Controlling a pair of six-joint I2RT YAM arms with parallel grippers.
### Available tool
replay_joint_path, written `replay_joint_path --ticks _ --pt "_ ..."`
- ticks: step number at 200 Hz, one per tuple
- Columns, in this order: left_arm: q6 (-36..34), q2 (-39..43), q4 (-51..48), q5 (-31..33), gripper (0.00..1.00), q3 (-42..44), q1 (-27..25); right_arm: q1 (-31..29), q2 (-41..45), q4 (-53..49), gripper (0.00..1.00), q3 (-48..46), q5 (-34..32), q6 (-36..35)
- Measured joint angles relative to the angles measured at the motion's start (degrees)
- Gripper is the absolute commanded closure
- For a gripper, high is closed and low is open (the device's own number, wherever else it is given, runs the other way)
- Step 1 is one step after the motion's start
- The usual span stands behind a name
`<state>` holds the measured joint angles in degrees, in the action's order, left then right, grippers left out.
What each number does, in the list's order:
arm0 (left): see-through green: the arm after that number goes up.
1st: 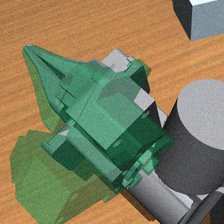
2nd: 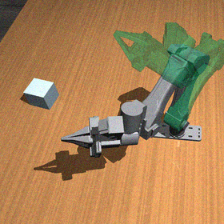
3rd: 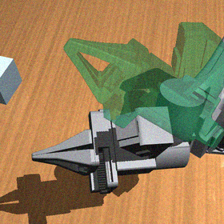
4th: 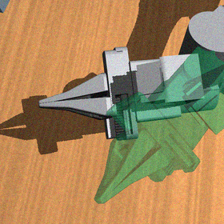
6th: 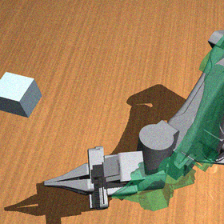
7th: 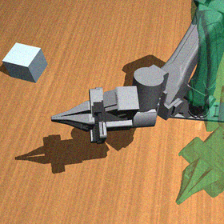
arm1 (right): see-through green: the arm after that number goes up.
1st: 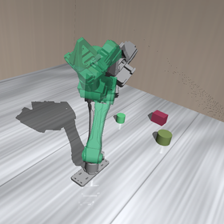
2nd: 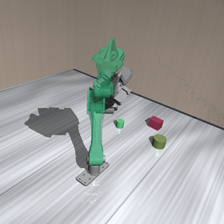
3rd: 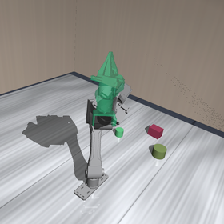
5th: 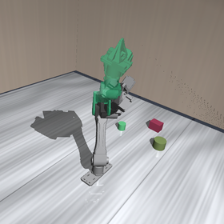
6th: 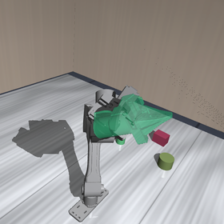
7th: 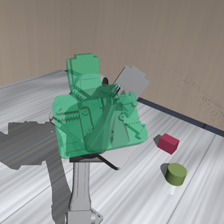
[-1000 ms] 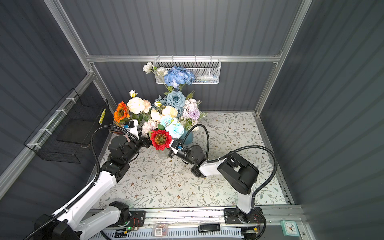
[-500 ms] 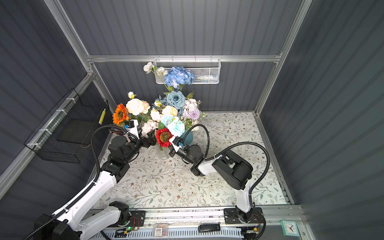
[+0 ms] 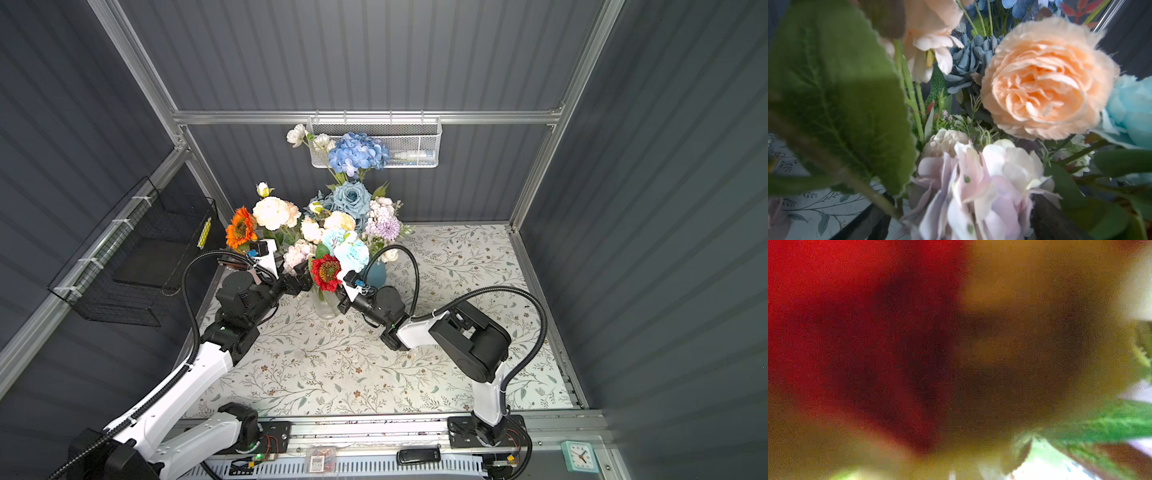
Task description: Arrange the flowers into the vase
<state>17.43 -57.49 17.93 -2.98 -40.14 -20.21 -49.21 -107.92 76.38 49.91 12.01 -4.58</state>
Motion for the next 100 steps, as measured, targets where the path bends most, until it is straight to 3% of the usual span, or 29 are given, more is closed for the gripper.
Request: replay_joint_path --ticks 48,100 --pt "1.2 2.0 -2.5 -0.2 0.0 -0.8 0.0 0.0 1.9 -11.6 0.53 -5.9 0.9 0.9" --pt "3.1 5.5 -10.4 -1.9 0.0 -4.9 0.0 0.0 4.9 -13.8 0.36 -8.5 1.1 1.9"
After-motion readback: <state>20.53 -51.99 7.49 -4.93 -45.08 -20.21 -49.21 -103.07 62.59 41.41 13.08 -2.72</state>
